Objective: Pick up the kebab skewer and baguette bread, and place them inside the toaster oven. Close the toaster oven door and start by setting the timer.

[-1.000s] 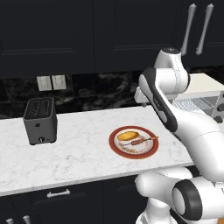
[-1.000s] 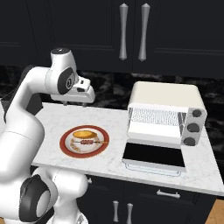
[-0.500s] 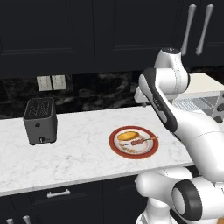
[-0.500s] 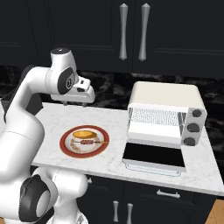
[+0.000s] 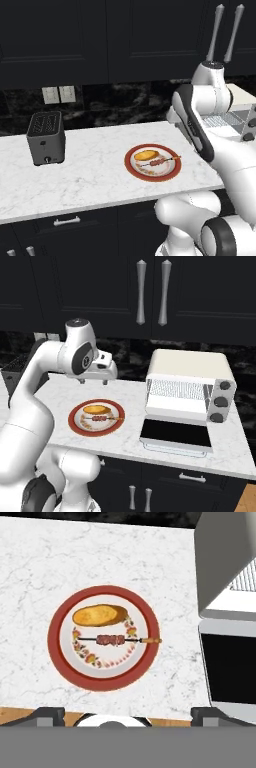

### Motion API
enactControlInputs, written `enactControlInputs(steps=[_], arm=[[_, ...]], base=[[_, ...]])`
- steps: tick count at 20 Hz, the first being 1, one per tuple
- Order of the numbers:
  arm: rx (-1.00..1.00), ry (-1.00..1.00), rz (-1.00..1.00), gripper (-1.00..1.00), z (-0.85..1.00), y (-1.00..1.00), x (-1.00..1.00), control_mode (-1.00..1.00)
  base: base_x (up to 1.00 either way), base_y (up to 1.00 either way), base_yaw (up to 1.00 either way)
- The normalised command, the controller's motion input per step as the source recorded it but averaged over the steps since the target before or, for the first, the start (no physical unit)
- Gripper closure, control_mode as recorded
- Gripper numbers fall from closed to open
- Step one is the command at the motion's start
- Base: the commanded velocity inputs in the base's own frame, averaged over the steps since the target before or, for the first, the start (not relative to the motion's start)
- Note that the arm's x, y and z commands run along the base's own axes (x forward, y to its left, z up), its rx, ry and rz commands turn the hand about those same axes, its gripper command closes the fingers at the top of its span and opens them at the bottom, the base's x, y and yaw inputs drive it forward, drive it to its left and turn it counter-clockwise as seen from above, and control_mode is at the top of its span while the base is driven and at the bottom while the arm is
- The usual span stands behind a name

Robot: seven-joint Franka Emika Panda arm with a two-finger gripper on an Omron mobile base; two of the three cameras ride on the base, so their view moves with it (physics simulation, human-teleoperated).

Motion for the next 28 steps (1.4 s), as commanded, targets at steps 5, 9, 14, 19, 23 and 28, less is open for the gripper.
enactControlInputs(steps=[5,9,14,19,23,28], arm=[[0.0,-0.28,0.35,-1.0,0.0,-0.98,-0.26,-1.0],[0.0,-0.36,0.53,-1.0,-0.03,-1.0,-0.35,-1.0],[0.0,-0.29,0.4,-1.0,-0.13,-0.99,-0.01,-1.0],[0.0,-0.22,0.08,-1.0,-0.26,-0.61,0.23,-1.0],[-0.08,-0.32,0.05,-1.0,-0.55,-0.1,0.31,-1.0],[-0.01,-0.15,0.01,-1.0,-0.15,-0.1,0.59,-1.0]], base=[[0.0,0.0,0.0],[0.0,0.0,0.0],[0.0,0.0,0.0],[0.0,0.0,0.0],[0.0,0.0,0.0],[0.0,0.0,0.0]])
